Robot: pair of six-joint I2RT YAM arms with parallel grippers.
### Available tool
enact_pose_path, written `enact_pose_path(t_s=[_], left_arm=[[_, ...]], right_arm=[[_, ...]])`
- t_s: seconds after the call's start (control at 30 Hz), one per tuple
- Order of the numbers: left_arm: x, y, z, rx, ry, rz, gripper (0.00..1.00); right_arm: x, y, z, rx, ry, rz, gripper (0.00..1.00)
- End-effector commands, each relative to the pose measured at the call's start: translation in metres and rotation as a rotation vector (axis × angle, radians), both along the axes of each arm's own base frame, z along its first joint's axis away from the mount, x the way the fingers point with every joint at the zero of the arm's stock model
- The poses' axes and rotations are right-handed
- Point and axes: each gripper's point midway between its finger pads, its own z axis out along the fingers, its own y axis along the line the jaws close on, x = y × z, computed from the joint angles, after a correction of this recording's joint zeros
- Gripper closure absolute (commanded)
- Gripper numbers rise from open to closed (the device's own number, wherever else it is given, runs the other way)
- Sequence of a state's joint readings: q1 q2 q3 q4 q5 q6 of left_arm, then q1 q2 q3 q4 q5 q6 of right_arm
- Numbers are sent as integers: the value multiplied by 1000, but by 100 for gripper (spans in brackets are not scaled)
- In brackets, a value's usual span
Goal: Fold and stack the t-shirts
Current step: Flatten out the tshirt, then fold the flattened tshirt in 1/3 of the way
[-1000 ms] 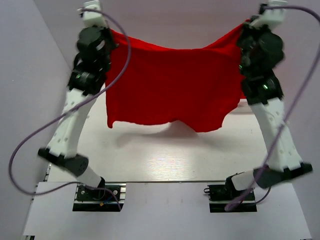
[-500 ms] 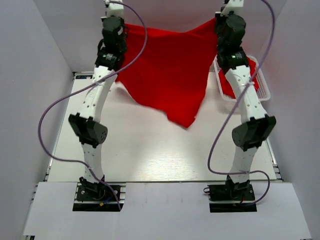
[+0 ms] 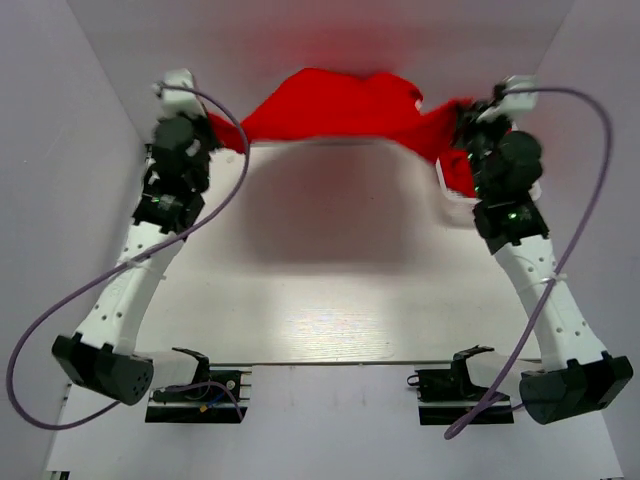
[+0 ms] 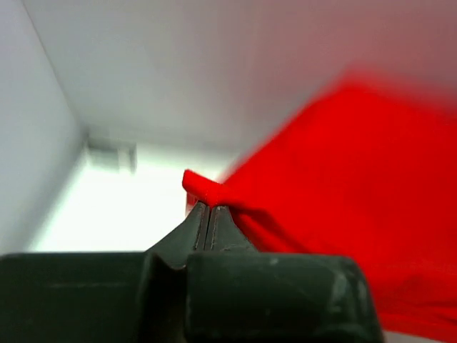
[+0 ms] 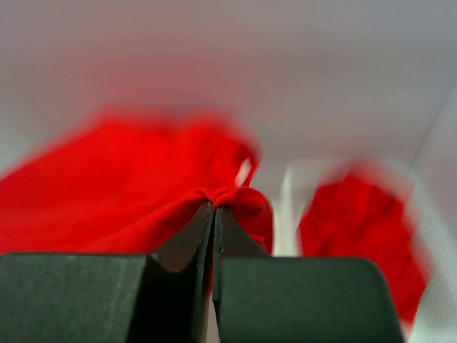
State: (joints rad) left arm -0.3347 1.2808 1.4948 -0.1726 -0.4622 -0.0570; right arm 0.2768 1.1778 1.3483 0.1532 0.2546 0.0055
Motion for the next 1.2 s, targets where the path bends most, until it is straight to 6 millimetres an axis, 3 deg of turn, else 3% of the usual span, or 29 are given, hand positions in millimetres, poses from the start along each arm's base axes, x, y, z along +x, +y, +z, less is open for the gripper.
enact_pose_path(t_s=[0.0,0.03,0.1,0.13,0.17,0.2,0.3,0.37,0.4,0.5,0.63,0.77,0.9,1.07,1.13,1.17], left_arm=[[-2,-8,-163,-47,426,19,100],[-15,-10,-210,-63,541,14,100],[-33,-23,-256,-104,653,-24,100],[-51,-21,-300,-98,774,-14,100],[-62,-21,-319,-175,829,35,100],[-73,-24,-337,-195,899,32,100],[-112,-9,-378,-164,1077,124,100],[-134,-17,-401,-197,1166,77,100],[-149,-18,-418,-203,1216,61,100],[-167,-25,-437,-236,1271,11,100],[-174,-15,-438,-238,1287,94,100],[-170,-13,-424,-241,1237,94,100],[-149,-19,-398,-276,1142,54,100],[-123,-20,-367,-276,1072,70,100],[-121,-21,-362,-274,1077,72,100],[-119,-16,-355,-284,1066,103,100]], right_arm=[[-5,30,-138,91,396,133,100],[-17,37,-197,127,552,166,100],[-32,38,-226,172,640,165,100],[-49,39,-269,193,767,162,100],[-55,36,-281,203,810,149,100],[-62,36,-295,213,862,136,100],[-100,33,-348,195,1086,129,100],[-118,29,-374,179,1185,110,100],[-124,21,-382,157,1216,72,100],[-139,12,-403,139,1303,15,100],[-151,18,-419,154,1347,63,100],[-146,19,-417,149,1333,62,100],[-127,25,-401,141,1251,103,100],[-85,35,-359,147,1118,130,100],[-77,36,-357,127,1115,136,100],[-66,35,-343,121,1077,126,100]])
